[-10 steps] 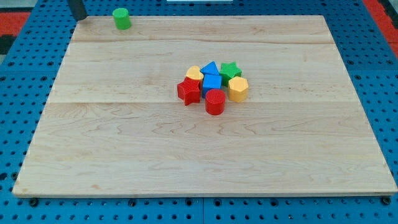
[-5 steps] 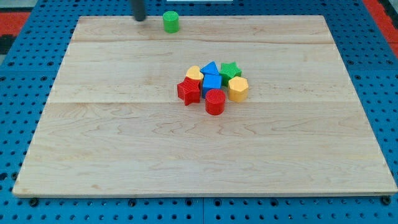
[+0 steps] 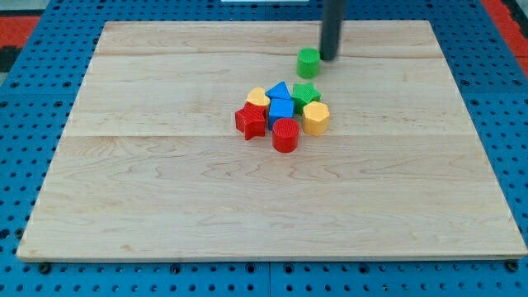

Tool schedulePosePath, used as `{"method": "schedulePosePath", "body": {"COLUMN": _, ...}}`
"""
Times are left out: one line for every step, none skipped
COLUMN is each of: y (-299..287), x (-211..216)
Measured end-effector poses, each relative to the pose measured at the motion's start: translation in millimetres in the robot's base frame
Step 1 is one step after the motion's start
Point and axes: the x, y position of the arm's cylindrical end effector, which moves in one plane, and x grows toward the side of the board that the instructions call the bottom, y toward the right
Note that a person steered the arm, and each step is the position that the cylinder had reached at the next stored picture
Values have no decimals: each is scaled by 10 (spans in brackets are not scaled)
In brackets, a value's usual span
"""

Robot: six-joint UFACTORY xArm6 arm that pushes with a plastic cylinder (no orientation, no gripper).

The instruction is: Push the green circle towards the group of the blocks

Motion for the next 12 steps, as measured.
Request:
{"method": "schedulePosePath", "body": {"y": 152, "x": 108}}
{"method": "schedulePosePath", "body": {"y": -47, "x": -686}}
{"method": "schedulePosePath", "body": {"y": -583, "x": -783}}
{"method": "schedulePosePath", "body": {"y": -298, "x": -161}}
{"method": "schedulePosePath", "body": {"y": 59, "x": 446}}
{"method": "schedulePosePath", "body": {"y": 189, "x": 763}}
{"method": "schedulePosePath", "body": {"y": 187, "x": 911}}
{"method": "schedulePosePath", "body": {"y": 215, "x": 1174}}
{"method": "schedulePosePath", "body": {"y": -210, "x": 1195}}
{"method": "schedulePosePath", "body": {"y": -295, "x": 1342}}
{"method": "schedulePosePath", "body": {"y": -197, "x": 1424}}
{"method": "schedulePosePath", "body": {"y": 0, "x": 1678}}
